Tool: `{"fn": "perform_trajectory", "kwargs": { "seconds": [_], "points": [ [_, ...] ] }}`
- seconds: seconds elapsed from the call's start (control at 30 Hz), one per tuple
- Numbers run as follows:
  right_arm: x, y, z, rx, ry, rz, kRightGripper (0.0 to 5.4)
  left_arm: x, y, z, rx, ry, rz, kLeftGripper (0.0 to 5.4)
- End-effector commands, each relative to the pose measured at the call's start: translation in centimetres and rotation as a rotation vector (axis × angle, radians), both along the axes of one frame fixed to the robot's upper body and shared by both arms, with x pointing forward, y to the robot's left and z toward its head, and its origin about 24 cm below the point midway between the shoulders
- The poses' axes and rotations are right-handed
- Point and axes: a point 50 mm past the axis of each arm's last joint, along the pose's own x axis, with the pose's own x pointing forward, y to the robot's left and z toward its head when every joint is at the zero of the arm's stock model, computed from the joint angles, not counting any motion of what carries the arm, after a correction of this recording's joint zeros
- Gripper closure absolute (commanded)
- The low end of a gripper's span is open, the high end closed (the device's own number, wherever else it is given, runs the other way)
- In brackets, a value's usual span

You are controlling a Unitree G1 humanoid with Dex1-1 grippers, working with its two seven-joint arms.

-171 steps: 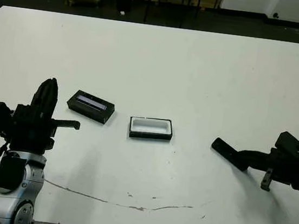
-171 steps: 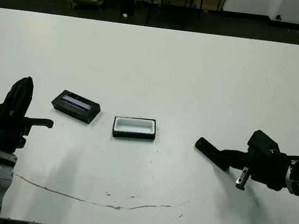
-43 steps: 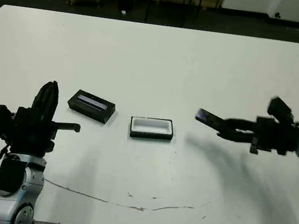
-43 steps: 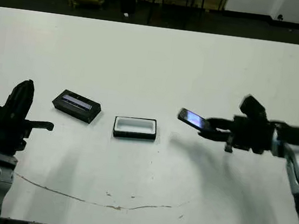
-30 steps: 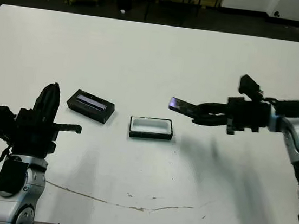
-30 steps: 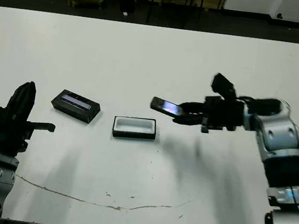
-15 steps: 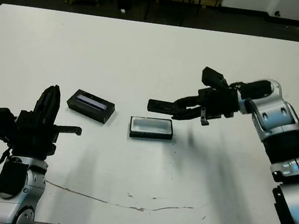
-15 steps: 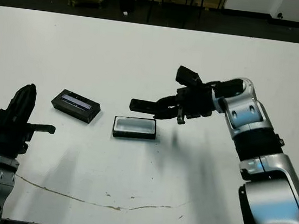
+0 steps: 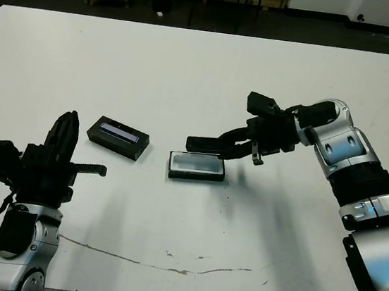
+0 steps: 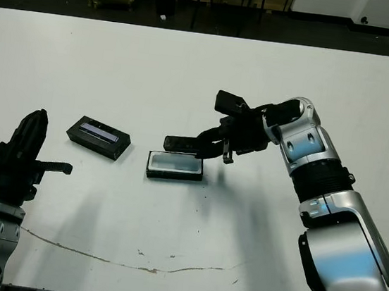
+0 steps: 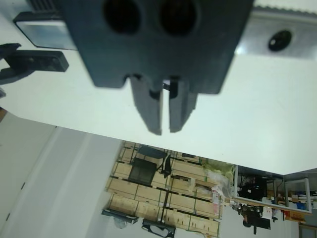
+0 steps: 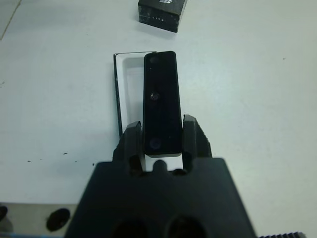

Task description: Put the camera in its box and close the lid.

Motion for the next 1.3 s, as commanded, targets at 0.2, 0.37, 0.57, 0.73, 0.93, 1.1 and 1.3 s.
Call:
{"fn": "perform_trajectory", "kwargs": {
  "seconds": [0.2,0.37,0.57,0.73,0.93,1.1,1.3],
  "points": [
    [-0.2,0.4,-0.1,-0.02,0.052,0.012,5.05,-0.1,0.1,-0.5,0.003,0.032,0.01,5.4],
    [-0.5,0.6,-0.2,-0.017,0.051,0.038,5.05,-0.1,0.1,-0.4,0.002,0.026,0.01,5.4],
    [-0.6,1.0,-0.7,-0.028,0.077,0.06,5.05,0.0,0.0,-0.4,0.005,0.022,0.005,5.4],
    [-0.6,1.3,-1.1,-0.036,0.095,0.055,5.05,0.0,-0.1,-0.3,0.003,0.023,0.007,5.4],
    [-0.6,1.6,-1.3,-0.058,0.06,0.078,5.05,-0.1,0.0,-0.4,0.007,0.025,0.009,5.4],
    [-0.6,1.7,-1.7,-0.076,0.037,0.08,5.05,-0.2,-0.1,-0.4,0.006,0.024,0.011,5.4],
    [-0.7,1.8,-2.0,-0.088,0.027,0.097,5.05,-0.2,0.0,-0.5,0.001,0.026,0.009,5.4]
  ]
}}
